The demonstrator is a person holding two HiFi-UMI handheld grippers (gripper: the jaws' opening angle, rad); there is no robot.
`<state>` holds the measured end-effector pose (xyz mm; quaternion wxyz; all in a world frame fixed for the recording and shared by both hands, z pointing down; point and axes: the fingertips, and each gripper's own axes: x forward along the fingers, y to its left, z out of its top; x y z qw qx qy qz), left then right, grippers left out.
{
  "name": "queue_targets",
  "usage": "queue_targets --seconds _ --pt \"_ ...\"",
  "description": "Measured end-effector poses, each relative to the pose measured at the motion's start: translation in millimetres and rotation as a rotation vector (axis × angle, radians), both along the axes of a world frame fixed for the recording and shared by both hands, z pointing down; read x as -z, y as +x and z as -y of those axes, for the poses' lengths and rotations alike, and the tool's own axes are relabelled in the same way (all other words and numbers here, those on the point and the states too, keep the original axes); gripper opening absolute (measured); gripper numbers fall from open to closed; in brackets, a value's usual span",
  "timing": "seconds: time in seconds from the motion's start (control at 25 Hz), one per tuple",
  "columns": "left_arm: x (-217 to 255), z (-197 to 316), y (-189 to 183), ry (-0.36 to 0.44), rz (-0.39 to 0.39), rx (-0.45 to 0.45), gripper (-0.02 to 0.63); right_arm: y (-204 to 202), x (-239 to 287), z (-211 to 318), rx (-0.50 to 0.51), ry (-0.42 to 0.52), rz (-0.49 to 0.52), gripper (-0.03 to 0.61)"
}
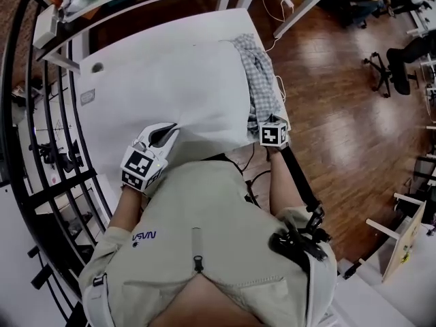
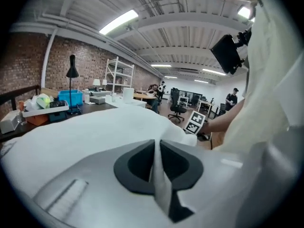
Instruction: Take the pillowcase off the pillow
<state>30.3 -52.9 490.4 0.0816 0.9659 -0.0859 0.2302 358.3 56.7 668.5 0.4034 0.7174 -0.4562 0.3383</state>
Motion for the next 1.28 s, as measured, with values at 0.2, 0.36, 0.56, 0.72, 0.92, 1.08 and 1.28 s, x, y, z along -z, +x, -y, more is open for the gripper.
queue_targets --seconds 0.2,0.36,0.56,0.72,0.92,1.08,1.28 --pt "45.2 -12.0 4.8 0.029 -0.144 -0.046 0.098 -7.6 60.8 16.5 0.044 0.211 0.032 0.098" --pt "83.5 24.9 19.7 0.173 -0.241 0.058 0.138 -16.3 122.8 60.8 0.129 0.458 0.057 0.098" --pt "53.5 69.7 48.1 0.228 -0.112 0.146 0.257 -26.2 155.0 123.1 0.22 0.554 0.076 0.11" --pt "30.1 89.4 66.7 0.244 -0.015 0.184 0.279 -32.5 161.8 170.6 0.307 0.548 0.07 0.11" --pt "-36.8 79.5 78.2 0.172 0.191 0.105 0.235 -29.7 136.4 219.2 0.393 0.455 0.081 0.136" --pt "-43.0 62.2 68.1 0.144 0.185 0.116 0.06 -25.1 97.3 243.5 0.442 0.329 0.096 0.15" --pt "4.9 44.2 49.4 0.192 0.054 0.129 0.014 12.2 102.8 257.8 0.331 0.369 -0.012 0.008"
